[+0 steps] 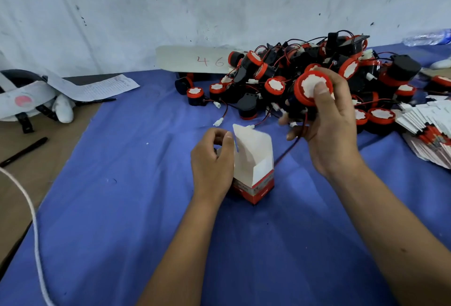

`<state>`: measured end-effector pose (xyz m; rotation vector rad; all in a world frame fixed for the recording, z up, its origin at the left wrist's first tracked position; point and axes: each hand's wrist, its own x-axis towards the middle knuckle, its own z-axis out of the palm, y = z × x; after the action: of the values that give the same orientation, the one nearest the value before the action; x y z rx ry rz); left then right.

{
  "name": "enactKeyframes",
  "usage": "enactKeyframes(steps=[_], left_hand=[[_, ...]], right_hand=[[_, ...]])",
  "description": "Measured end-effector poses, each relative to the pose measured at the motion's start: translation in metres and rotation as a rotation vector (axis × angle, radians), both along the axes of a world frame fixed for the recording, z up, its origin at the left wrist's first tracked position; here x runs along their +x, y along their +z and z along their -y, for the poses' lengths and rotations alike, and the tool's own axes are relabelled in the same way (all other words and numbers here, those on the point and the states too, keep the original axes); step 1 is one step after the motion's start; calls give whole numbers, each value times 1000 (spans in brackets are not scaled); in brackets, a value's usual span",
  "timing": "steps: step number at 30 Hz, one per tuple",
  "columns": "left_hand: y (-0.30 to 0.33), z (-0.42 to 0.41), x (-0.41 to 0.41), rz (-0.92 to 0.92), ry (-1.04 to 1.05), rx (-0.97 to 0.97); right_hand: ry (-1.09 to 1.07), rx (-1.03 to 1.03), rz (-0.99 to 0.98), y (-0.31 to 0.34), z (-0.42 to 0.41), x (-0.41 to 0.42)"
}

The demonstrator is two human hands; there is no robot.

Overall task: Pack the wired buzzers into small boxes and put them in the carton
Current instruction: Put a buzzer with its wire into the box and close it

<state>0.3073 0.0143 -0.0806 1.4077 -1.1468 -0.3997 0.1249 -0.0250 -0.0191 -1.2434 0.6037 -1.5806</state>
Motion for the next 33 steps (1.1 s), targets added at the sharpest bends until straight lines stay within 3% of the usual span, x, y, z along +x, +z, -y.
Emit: enactKeyframes(steps=[5, 8, 12, 16, 20, 24, 27, 33], left_hand=[[-3, 2, 3, 37, 16, -7], [-2, 3, 1, 68, 24, -32], [0, 1, -2, 245, 148, -73], [1, -6, -13, 153, -2, -166], [-2, -8, -5, 230, 7, -84], [2, -5, -8, 260, 72, -35], [4, -7, -12, 291, 75, -34], [4, -5, -8, 361, 0, -61]], right_hand=[[17, 34, -33, 14, -12, 5], [273, 108, 31, 23, -19, 7], [515, 108, -4, 22, -33, 19], [720, 256, -71, 15, -47, 42], [666, 319, -213, 5, -40, 43], [415, 288, -519, -2, -26, 32], [263, 75, -764, -6, -20, 31], [-79, -259, -1067, 0, -18, 24]])
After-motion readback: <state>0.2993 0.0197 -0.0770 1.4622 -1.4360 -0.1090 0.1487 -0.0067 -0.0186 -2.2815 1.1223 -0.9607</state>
